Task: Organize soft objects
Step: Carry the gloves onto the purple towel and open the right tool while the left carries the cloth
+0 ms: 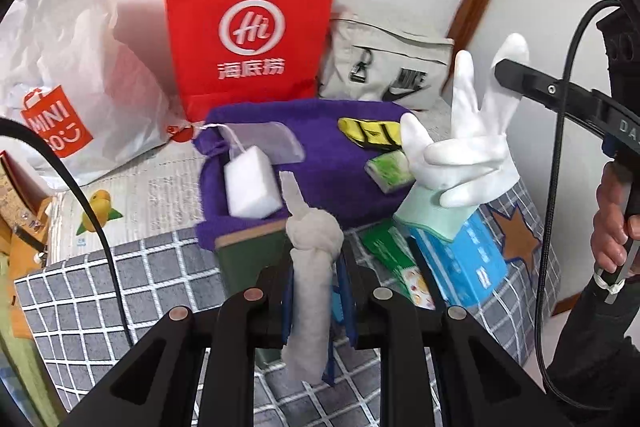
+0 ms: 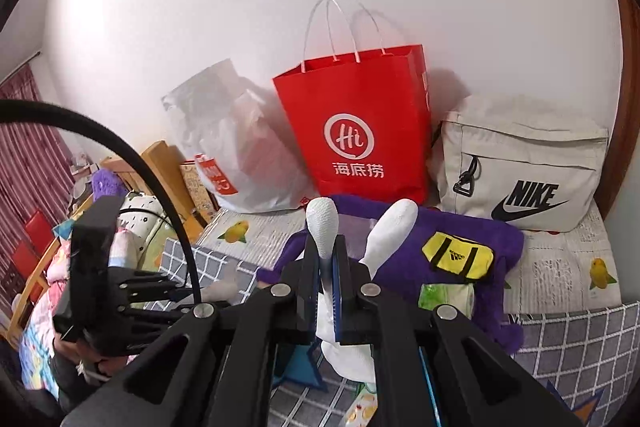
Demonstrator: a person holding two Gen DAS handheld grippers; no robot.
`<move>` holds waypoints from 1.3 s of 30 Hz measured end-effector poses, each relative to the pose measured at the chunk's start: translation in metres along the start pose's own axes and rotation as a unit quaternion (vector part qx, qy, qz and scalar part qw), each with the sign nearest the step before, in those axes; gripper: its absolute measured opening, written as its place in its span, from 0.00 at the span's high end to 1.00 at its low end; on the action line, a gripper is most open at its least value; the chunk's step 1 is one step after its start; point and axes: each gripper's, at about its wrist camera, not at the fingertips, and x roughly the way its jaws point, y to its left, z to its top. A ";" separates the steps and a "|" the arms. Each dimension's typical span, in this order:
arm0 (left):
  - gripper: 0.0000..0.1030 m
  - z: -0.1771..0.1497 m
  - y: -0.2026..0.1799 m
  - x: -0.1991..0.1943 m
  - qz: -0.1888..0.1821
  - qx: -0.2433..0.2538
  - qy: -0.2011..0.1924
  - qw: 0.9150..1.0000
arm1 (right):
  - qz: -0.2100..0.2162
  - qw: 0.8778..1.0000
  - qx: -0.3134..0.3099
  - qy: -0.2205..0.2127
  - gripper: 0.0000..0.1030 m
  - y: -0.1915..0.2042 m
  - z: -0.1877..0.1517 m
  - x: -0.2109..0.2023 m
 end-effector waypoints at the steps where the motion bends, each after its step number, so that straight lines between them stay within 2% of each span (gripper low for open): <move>1: 0.82 0.001 0.002 0.000 0.003 -0.003 -0.001 1.000 | -0.002 1.000 0.001 0.004 0.94 -0.002 0.002 0.007; 6: 0.82 0.008 0.018 0.010 0.014 -0.024 0.002 1.000 | -0.005 1.000 0.021 0.021 0.95 -0.015 0.012 0.045; 17: 0.82 0.009 0.040 0.026 0.018 -0.031 0.000 0.999 | 0.015 0.998 0.055 0.032 0.94 -0.015 0.040 0.102; 24: 0.82 0.013 0.046 0.042 0.019 -0.027 0.010 0.999 | -0.047 0.993 0.050 0.100 0.94 -0.046 0.013 0.153; 30: 0.82 0.020 0.047 0.061 0.012 -0.026 0.020 0.999 | -0.087 0.985 0.056 0.138 0.94 -0.076 -0.003 0.174; 39: 0.82 0.042 0.036 0.088 -0.004 -0.008 0.037 0.999 | -0.086 0.979 0.058 0.174 0.90 -0.092 -0.011 0.191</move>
